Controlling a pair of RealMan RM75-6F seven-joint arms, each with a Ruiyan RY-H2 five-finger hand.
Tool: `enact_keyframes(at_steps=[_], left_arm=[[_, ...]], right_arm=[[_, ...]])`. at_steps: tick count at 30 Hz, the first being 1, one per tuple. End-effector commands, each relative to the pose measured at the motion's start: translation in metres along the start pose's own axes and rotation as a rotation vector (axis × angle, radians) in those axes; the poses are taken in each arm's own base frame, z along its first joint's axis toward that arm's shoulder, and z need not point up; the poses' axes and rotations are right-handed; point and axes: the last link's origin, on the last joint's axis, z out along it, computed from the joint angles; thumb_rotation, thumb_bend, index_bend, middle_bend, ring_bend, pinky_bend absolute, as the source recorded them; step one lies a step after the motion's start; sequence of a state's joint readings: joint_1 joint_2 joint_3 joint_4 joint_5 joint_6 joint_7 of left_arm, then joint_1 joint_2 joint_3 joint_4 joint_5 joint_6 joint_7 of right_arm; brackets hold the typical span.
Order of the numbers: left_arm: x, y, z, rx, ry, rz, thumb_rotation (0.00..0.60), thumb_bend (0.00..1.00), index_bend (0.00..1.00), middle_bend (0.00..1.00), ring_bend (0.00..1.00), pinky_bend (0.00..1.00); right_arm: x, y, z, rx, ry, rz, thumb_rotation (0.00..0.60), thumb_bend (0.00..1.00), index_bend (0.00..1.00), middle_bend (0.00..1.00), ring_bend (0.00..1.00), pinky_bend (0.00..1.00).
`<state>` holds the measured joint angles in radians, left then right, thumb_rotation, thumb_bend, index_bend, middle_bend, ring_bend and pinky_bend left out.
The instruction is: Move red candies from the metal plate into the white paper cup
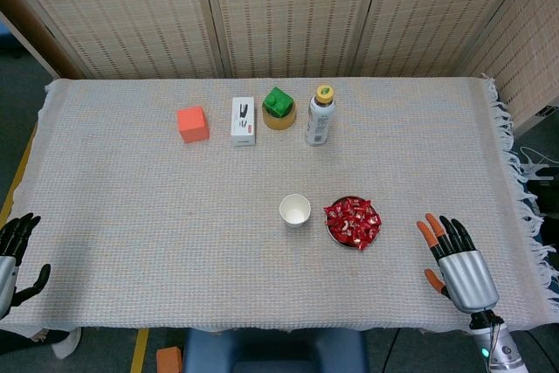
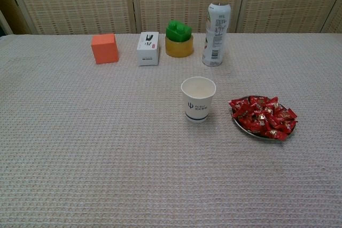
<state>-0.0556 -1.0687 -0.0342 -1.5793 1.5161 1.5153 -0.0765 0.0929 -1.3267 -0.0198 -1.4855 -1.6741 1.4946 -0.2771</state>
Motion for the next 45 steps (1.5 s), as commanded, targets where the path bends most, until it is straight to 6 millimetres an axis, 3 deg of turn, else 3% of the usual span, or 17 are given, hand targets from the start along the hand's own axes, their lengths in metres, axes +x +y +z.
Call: enact_keyframes(at_steps=[1, 9, 21, 27, 36, 45], left_arm=[[0.000, 0.000, 0.000, 0.006, -0.004, -0.002, 0.600, 0.41, 0.00, 0.00, 0.00, 0.15], [0.000, 0.001, -0.001, -0.001, -0.012, 0.004, 0.600, 0.41, 0.00, 0.00, 0.00, 0.15], [0.000, -0.001, 0.001, 0.008, -0.021, 0.000, 0.600, 0.41, 0.00, 0.00, 0.00, 0.16], [0.001, -0.001, 0.001, 0.010, -0.019, -0.003, 0.600, 0.41, 0.00, 0.00, 0.00, 0.16], [0.002, -0.003, 0.001, 0.015, -0.022, -0.010, 0.600, 0.41, 0.00, 0.00, 0.00, 0.16], [0.002, -0.003, 0.002, 0.016, -0.023, -0.012, 0.600, 0.41, 0.00, 0.00, 0.00, 0.16]], right_arm=[[-0.003, 0.000, 0.003, -0.006, -0.018, -0.001, 0.600, 0.18, 0.01, 0.00, 0.00, 0.09], [-0.006, -0.009, 0.014, 0.023, 0.001, 0.012, 0.600, 0.18, 0.02, 0.00, 0.00, 0.09], [-0.011, -0.065, 0.102, 0.187, -0.134, -0.080, 0.600, 0.18, 0.11, 0.03, 0.00, 0.17], [-0.026, -0.084, 0.127, 0.205, -0.209, -0.087, 0.600, 0.18, 0.13, 0.06, 0.00, 0.19], [-0.049, -0.091, 0.142, 0.188, -0.266, -0.110, 0.600, 0.18, 0.19, 0.10, 0.03, 0.23], [-0.058, -0.091, 0.147, 0.175, -0.283, -0.127, 0.600, 0.18, 0.28, 0.17, 0.10, 0.32]])
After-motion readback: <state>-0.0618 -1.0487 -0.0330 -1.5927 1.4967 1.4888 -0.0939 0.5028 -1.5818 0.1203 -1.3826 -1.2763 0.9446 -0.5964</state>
